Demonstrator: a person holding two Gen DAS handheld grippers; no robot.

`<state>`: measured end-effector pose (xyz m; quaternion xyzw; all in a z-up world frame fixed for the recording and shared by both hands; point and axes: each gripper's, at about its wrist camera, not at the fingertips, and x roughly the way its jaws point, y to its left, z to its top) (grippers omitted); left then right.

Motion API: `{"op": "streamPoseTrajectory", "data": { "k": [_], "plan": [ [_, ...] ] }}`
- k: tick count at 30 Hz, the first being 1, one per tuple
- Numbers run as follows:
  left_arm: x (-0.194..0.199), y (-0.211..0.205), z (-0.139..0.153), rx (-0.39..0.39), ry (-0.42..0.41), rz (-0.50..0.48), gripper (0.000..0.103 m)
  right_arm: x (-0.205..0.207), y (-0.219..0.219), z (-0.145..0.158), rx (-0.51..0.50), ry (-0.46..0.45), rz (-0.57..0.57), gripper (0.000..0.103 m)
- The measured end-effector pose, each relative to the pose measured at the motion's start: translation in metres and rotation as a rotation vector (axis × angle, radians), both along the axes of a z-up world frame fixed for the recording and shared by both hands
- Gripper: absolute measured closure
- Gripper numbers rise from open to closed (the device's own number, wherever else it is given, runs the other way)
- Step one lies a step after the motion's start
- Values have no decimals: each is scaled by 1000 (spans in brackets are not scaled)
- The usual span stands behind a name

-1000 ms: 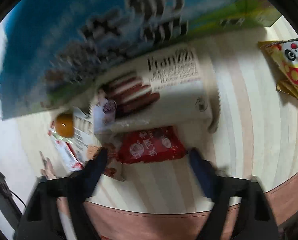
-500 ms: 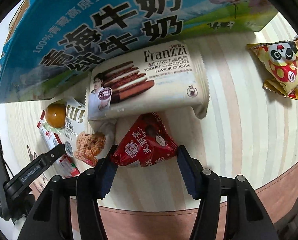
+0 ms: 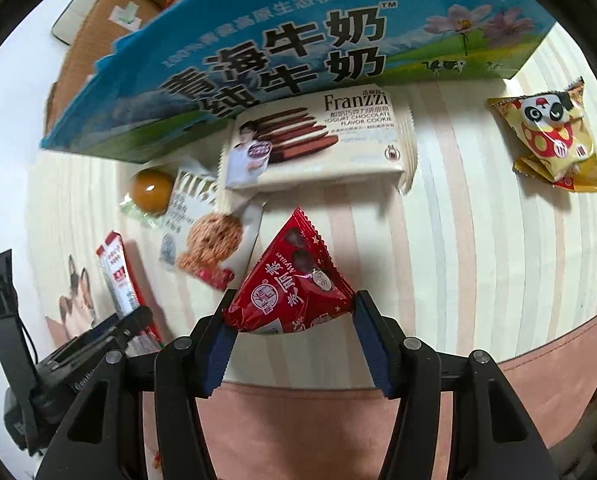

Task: Organize snacks
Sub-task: 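Grasp the white-red spicy strip pack with left tool while right tool grasps the red triangle packet, then carry both packets into the box and open both tools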

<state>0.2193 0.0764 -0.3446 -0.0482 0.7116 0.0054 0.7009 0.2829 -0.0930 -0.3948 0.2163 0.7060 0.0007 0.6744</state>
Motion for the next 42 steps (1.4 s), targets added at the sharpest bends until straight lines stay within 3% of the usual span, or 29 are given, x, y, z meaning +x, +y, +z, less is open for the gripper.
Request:
{"op": "streamPoseTrajectory", "data": {
  "k": [10, 16, 23, 31, 38, 41, 42],
  "plan": [
    [-46, -37, 78, -75, -101, -67, 59, -28, -18, 51, 100, -64, 9, 44],
    [-7, -62, 149, -145, -202, -109, 59, -24, -61, 94, 140, -137, -26, 44],
    [74, -107, 190, -192, -268, -185, 59, 17, -108, 143, 145, -244, -66, 44],
    [170, -137, 168, -155, -168, -229, 59, 100, -126, 162, 88, -269, -17, 44],
    [212, -149, 131, -159, -38, -246, 57, 142, -118, 141, 70, -210, 46, 43],
    [218, -149, 119, -170, 6, -223, 50, 152, -115, 124, 81, -150, 63, 35],
    [220, -148, 116, -168, 19, -219, 50, 154, -116, 120, 83, -143, 61, 26]
  ]
}}
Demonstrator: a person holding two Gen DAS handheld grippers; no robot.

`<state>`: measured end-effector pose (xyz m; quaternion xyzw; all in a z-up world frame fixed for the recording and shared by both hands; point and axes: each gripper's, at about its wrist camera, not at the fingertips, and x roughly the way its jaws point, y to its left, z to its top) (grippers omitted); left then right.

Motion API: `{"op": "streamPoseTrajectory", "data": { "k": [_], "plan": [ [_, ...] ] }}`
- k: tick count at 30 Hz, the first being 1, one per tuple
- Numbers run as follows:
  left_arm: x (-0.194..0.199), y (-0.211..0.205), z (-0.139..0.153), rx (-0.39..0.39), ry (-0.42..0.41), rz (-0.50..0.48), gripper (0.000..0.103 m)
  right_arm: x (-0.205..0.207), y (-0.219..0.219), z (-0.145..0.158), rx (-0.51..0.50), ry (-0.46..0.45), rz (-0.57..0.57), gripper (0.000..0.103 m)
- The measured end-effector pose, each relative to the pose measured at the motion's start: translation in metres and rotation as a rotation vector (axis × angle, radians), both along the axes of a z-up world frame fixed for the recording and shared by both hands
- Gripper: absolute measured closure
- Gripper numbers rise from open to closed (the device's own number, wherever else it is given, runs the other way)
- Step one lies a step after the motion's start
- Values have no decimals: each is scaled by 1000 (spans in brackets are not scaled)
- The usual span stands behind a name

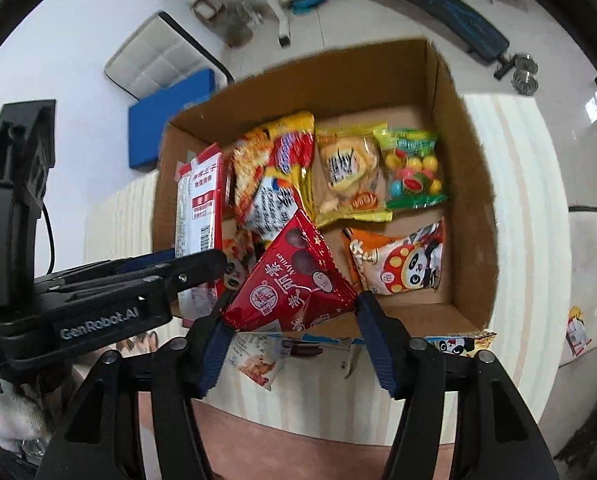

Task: Organize snacks
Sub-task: 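Carry both packets into the box and open both tools, then move both tools back toward the snacks beside the box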

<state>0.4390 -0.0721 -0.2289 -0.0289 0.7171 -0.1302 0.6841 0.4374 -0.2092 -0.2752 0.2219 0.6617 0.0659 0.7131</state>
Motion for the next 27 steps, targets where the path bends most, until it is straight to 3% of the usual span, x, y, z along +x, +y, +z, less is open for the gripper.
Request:
{"op": "streamPoseTrajectory", "data": {
  "k": [3, 6, 8, 11, 18, 27],
  "plan": [
    [4, 2, -9, 25, 18, 10, 50, 4, -3, -6, -32, 14, 0, 15],
    [5, 5, -13, 39, 15, 15, 43, 7, -8, -12, -52, 37, -5, 13],
    [5, 7, -14, 39, 11, 25, 29, 8, -11, -14, -84, 42, -5, 11],
    [5, 10, -14, 40, 3, 35, 18, 9, -15, -17, -139, 53, -7, 11],
    [-2, 12, -11, 44, -33, 43, 15, 5, -20, -18, -220, 66, -7, 9],
    [-28, 15, 17, 70, -172, 52, 15, -13, -18, 12, -275, -20, -16, 9]
  ]
}}
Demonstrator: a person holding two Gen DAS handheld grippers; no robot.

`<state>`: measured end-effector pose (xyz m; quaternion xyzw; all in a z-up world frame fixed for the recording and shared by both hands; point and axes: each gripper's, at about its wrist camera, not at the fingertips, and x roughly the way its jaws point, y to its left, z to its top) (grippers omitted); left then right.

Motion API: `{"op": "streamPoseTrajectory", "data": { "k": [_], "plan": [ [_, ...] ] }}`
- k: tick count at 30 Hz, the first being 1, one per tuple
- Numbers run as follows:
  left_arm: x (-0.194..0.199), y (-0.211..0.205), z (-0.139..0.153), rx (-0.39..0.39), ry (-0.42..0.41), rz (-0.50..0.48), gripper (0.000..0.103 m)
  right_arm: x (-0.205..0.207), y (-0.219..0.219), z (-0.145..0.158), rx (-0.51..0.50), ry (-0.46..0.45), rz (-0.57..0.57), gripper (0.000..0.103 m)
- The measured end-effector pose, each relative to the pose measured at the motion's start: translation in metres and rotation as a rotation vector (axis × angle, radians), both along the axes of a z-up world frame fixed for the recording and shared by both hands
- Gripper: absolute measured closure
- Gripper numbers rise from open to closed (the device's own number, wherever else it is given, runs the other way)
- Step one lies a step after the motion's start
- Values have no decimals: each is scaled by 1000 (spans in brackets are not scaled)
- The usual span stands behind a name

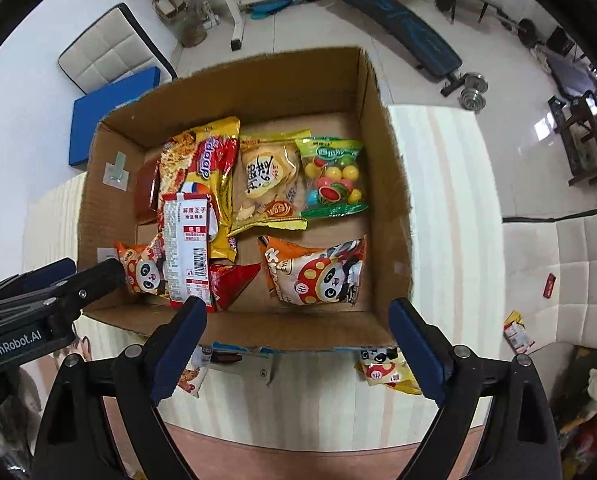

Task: Organize snacks
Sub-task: 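Move both tools back toward the snacks beside the box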

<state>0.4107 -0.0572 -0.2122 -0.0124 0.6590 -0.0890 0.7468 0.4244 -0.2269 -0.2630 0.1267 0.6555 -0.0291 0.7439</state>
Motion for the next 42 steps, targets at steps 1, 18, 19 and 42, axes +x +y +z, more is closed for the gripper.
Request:
{"op": "streamPoseTrajectory", "data": {
  "k": [1, 18, 19, 42],
  "plan": [
    [-5, 1, 5, 5, -21, 0, 15, -3, 0, 4, -5, -13, -1, 9],
    [-93, 12, 73, 13, -273, 28, 15, -75, 18, 76, -23, -187, -11, 8],
    [-98, 14, 75, 12, -278, 32, 15, -79, 18, 77, -13, -187, -13, 8],
    [-140, 90, -72, 103, -9, 218, 15, -87, 19, -165, 502, 157, -330, 60]
  ]
}}
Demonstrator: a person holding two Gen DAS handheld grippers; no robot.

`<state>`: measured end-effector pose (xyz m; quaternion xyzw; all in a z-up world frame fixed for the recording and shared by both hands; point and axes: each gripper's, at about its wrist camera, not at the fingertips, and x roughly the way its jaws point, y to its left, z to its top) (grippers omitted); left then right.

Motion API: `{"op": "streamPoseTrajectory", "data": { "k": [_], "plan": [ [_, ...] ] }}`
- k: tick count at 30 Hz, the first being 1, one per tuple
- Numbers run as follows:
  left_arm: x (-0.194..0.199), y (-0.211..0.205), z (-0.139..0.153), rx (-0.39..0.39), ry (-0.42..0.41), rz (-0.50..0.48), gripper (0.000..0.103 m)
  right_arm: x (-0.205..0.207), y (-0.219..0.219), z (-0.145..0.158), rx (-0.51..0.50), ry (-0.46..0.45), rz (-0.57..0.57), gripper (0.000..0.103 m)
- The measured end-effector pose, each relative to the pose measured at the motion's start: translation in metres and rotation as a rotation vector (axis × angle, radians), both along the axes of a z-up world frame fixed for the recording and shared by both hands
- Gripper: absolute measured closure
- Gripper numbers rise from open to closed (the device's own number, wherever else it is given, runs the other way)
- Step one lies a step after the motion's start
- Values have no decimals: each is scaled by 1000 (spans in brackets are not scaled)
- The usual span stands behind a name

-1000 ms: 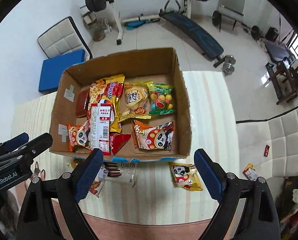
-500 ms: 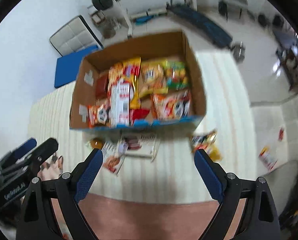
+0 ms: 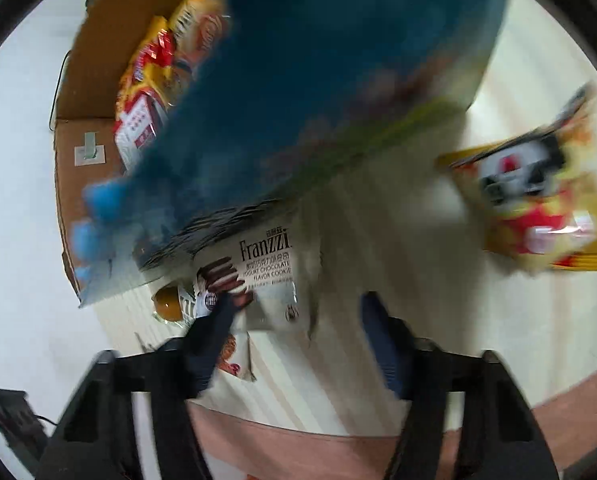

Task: Organize snacks
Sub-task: 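Move both tools back toward the snacks beside the box, then grasp the nitz cranberry cookie pack with left tool while right tool grasps the Franzzi cookie pack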

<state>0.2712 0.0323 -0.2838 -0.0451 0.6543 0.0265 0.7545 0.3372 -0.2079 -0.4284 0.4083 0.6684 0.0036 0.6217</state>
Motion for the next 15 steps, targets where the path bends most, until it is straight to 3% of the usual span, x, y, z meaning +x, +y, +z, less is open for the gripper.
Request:
{"op": "streamPoseTrajectory", "data": {
  "k": [1, 5, 9, 13, 15],
  "plan": [
    [0, 1, -5, 8, 9, -1, 15, 0, 3, -1, 5, -7, 11, 68],
    [6, 2, -21, 14, 34, -20, 15, -8, 5, 10, -33, -47, 37, 76],
    [13, -8, -33, 35, 52, -97, 15, -34, -10, 27, -103, -51, 41, 91],
    [22, -23, -50, 59, 82, -205, 15, -77, -29, 32, -108, -14, 11, 91],
    [26, -31, -58, 65, 96, -253, 15, -89, -32, 35, -115, 3, 52, 90]
  ]
}}
